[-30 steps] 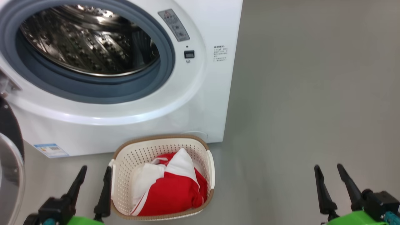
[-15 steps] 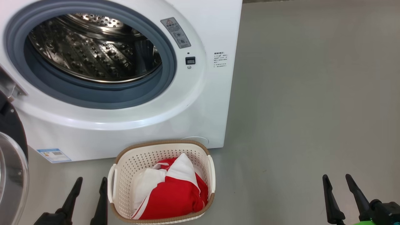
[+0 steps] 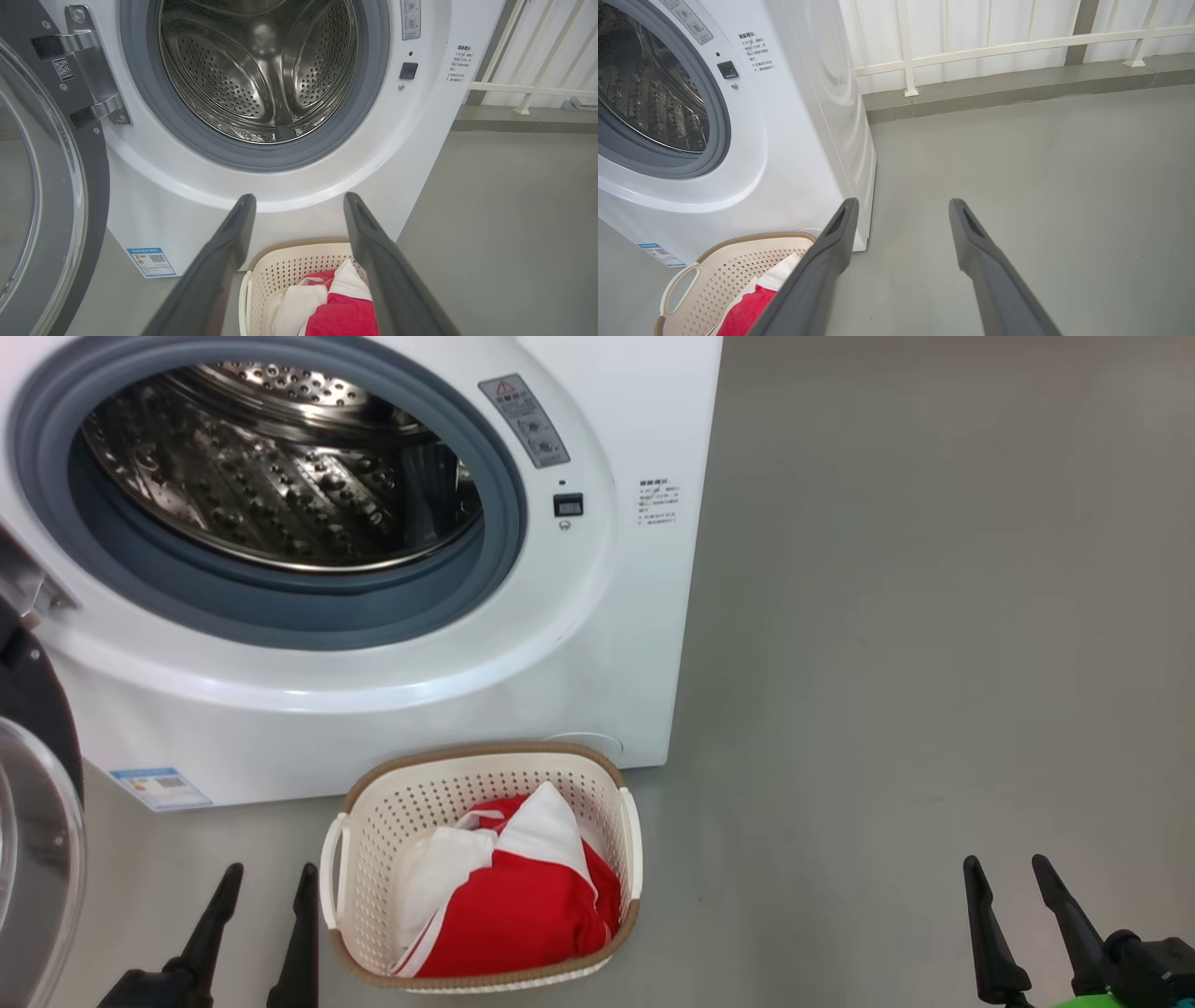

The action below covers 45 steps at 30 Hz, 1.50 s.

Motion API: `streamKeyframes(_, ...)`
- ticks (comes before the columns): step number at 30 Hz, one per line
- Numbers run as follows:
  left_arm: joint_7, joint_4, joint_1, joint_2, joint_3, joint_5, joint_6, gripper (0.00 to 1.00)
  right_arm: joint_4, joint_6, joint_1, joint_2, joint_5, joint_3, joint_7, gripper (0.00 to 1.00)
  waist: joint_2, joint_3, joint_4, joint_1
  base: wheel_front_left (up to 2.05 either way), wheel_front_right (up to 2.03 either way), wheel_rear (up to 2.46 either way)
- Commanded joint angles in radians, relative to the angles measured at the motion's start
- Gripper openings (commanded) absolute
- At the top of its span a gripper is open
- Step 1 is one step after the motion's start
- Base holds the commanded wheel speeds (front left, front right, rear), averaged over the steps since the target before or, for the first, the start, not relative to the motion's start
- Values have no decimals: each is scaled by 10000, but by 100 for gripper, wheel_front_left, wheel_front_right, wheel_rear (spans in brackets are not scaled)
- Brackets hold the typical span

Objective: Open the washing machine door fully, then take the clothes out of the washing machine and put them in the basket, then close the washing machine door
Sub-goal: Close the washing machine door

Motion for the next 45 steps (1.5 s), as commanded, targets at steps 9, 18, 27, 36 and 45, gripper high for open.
streamKeyframes(9,-91,-187,-295,260,322,-77,-52,100,-246,63,-269,-152,88,191,-65,100,0,80,21,0,-151,151,0)
streamKeyframes(18,-91,-224,-297,327,240,-318,-52,100,-233,63,-294,-152,94,172,-65,100,0,91,37,0,-104,103,0)
streamKeyframes(27,-91,-196,-346,299,219,-348,-52,100,-212,63,-336,-152,100,161,-65,100,0,111,61,0,-7,7,0)
streamKeyframes(36,-92,-74,-368,158,122,-472,-52,100,-166,63,-416,-152,52,282,-65,100,0,75,278,0,0,0,0)
streamKeyframes(45,-92,138,-233,-296,430,-306,-52,100,-14,63,-686,-152,-205,646,-65,100,0,-50,1417,0,0,0,0)
